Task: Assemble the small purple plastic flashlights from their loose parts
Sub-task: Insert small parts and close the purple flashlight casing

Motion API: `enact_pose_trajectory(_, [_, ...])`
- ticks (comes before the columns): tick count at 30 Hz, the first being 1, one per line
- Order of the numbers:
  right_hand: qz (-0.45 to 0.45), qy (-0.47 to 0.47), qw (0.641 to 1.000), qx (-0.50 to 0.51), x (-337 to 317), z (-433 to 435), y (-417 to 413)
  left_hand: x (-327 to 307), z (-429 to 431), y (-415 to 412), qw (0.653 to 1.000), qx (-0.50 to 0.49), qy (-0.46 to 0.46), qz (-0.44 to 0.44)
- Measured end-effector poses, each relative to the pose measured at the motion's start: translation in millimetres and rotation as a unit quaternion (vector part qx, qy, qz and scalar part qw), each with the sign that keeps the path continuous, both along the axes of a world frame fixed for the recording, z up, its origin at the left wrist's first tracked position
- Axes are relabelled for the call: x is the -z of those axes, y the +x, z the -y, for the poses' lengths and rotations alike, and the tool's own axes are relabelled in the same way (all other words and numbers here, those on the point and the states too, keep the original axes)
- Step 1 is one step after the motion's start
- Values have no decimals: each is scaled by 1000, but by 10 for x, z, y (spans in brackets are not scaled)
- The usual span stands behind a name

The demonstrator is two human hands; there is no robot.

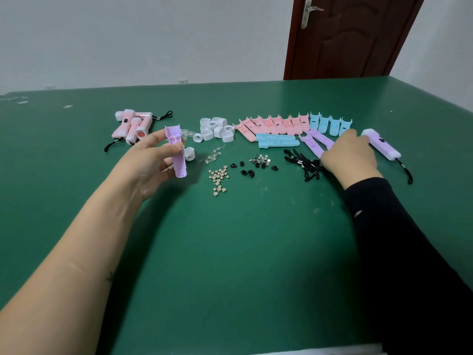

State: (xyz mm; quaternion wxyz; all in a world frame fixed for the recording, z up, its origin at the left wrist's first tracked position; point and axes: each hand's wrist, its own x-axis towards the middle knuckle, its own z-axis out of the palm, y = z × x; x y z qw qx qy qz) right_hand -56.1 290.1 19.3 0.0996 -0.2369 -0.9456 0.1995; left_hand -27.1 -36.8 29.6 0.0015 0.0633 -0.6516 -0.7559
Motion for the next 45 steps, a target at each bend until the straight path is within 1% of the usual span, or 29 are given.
enact_pose_trajectory(8, [-52,-15,998,-28,-32,40,50,-10,0,-9,999,-24,7,-20])
enact_pose_trajectory(14, [-94,-22,993,-61,-62,106,63,-14,4,-7,999,-17,-7,-40])
enact_pose_trajectory(18, [-123,-45,989,-73,-61,116,71,5,-10,-8,999,-29,11,-31])
enact_pose_trajectory(22, [-168,-103,976,-89,-67,131,73,17,-17,-21,999,-34,35,-23])
enact_pose_trajectory(25, [-176,-165,963,-122,-42,168,30,20,-26,-16,999,-30,28,-27])
enact_pose_trajectory(27, [-167,-239,948,-132,-27,208,4,22,-33,-3,999,-32,14,-32])
enact_pose_trajectory(29, [-153,-322,925,-133,-24,248,-13,26,-35,6,999,-37,-10,-38])
enact_pose_trajectory(31, [-148,-375,906,-132,-35,279,-16,30,-35,9,997,-45,-39,-42])
enact_pose_trajectory(35, [-159,-426,880,-136,-67,299,7,29,-32,4,995,-55,-72,-44])
enact_pose_trajectory(37, [-143,-446,871,-147,-81,297,24,24,-28,2,994,-55,-81,-45])
enact_pose_trajectory(39, [-109,-439,877,-161,-75,303,38,21,-23,-1,994,-55,-86,-45])
enact_pose_trajectory(40, [-91,-414,890,-170,-61,307,39,20,-18,-2,994,-56,-86,-45])
enact_pose_trajectory(43, [-66,-282,937,-195,-31,322,21,20,-6,-4,994,-60,-82,-47])
enact_pose_trajectory(45, [-66,-229,950,-200,-22,326,8,22,0,-8,994,-64,-78,-46])
